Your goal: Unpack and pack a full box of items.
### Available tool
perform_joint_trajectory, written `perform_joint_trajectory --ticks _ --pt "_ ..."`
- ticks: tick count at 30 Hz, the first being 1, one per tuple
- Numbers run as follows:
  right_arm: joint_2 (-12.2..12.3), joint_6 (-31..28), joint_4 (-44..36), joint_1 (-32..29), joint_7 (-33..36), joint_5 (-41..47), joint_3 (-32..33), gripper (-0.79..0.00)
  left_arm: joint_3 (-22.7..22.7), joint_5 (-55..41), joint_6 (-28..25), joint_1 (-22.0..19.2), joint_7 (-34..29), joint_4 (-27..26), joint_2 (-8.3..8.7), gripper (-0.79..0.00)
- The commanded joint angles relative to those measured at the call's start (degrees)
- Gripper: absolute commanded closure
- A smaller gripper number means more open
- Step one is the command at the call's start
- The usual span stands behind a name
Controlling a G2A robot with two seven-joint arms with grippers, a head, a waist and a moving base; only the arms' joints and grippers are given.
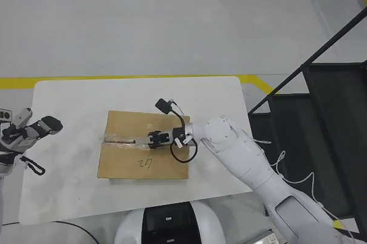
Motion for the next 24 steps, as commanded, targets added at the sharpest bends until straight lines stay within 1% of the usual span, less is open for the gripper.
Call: perform_joint_trajectory --ticks 1,7,12,18,24 --pt "-0.42 -0.23 1.53 0.64 -0.75 0.27 -1.13 -0.785 -0.25 -0.03 -0.06 0.14 -0.32 0.13 -0.02 -0.785" --pt "-1.75 -2.53 4.32 2.70 -2.63 2.00 -3.83 -0.785 -1.37 -0.34 -0.26 0.62 -0.75 0.67 -0.07 -0.785" --pt "-3.60 -3.34 5.90 5.16 -3.63 4.09 -7.64 -0.785 -2.75 -1.12 -0.77 1.78 -0.90 0.72 -0.16 -0.785" --pt "-7.04 -3.66 11.03 9.33 -5.95 6.76 -13.48 -0.785 -5.09 -2.20 -1.44 3.74 -0.66 1.01 -0.26 -0.785" --pt "-10.85 -6.40 17.79 13.65 -8.42 9.69 -17.53 -0.785 -7.74 -3.13 -1.82 6.10 -0.61 1.06 -0.37 -0.785"
